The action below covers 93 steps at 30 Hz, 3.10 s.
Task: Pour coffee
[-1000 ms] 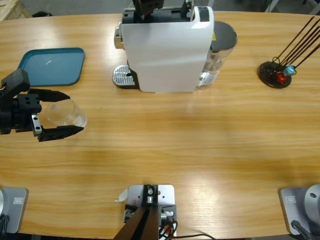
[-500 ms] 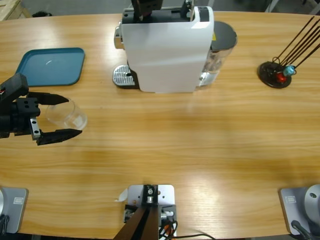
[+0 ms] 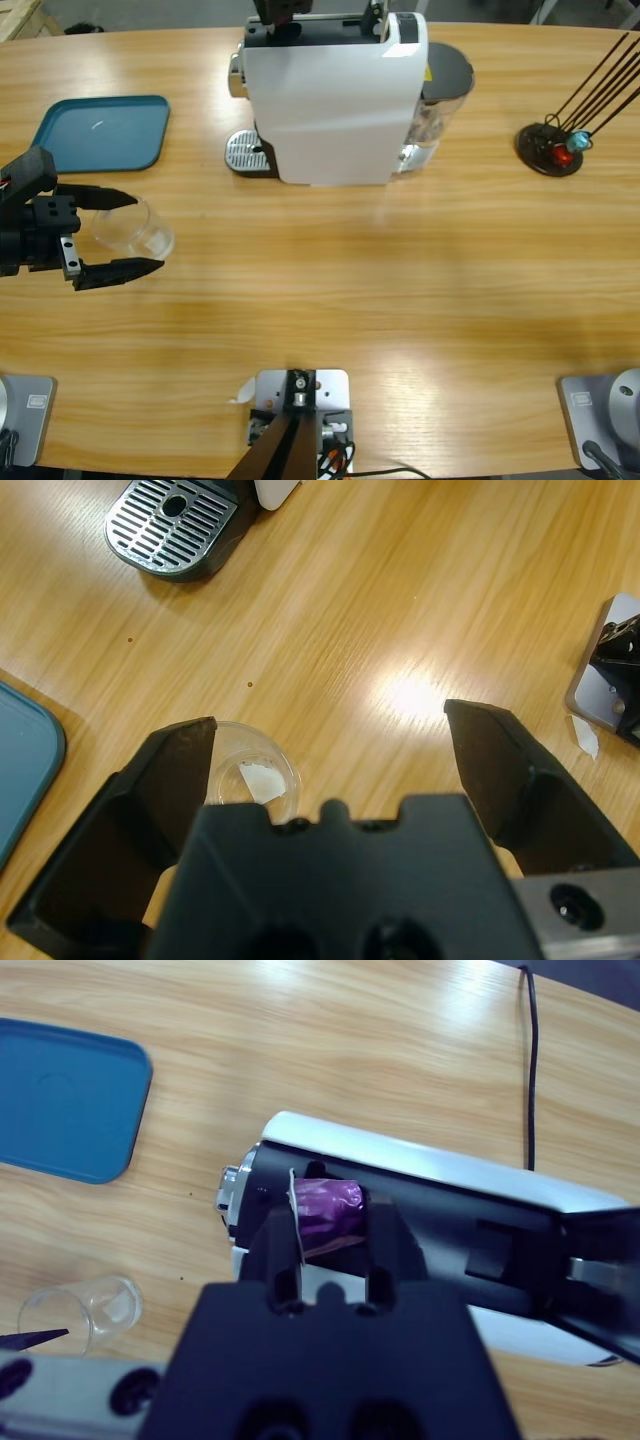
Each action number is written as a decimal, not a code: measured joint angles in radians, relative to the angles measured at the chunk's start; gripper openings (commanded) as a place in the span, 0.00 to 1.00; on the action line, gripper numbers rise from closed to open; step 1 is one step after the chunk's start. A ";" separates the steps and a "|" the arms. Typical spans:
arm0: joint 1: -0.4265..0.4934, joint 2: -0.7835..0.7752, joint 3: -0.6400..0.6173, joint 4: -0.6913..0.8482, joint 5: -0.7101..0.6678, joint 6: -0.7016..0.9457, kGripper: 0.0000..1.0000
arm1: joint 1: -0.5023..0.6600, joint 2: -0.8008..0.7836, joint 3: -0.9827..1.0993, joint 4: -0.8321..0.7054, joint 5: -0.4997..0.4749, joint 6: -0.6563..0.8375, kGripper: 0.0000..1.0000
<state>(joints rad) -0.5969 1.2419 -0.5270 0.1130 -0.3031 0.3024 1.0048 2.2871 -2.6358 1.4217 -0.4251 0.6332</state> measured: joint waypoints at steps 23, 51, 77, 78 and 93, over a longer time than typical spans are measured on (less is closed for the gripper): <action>0.000 0.000 0.000 0.000 0.000 0.000 0.99 | 0.000 0.000 0.000 0.039 0.000 0.064 0.00; 0.000 0.000 0.005 0.000 0.000 0.000 0.99 | 0.000 0.000 0.000 0.024 0.025 0.083 1.00; -0.027 -0.030 -0.112 0.082 0.000 -0.011 1.00 | 0.137 -0.219 0.009 0.077 0.110 -0.107 0.77; -0.027 -0.030 -0.127 0.094 0.000 -0.011 1.00 | 0.138 -0.247 0.010 0.079 0.123 -0.107 0.77; -0.044 -0.031 -0.259 0.177 0.012 -0.011 0.99 | 0.139 -0.895 0.524 0.021 0.199 -0.043 0.92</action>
<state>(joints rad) -0.6409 1.2114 -0.7861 0.2904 -0.2911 0.2912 1.1440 1.3920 -2.1117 1.4431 -0.2259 0.5898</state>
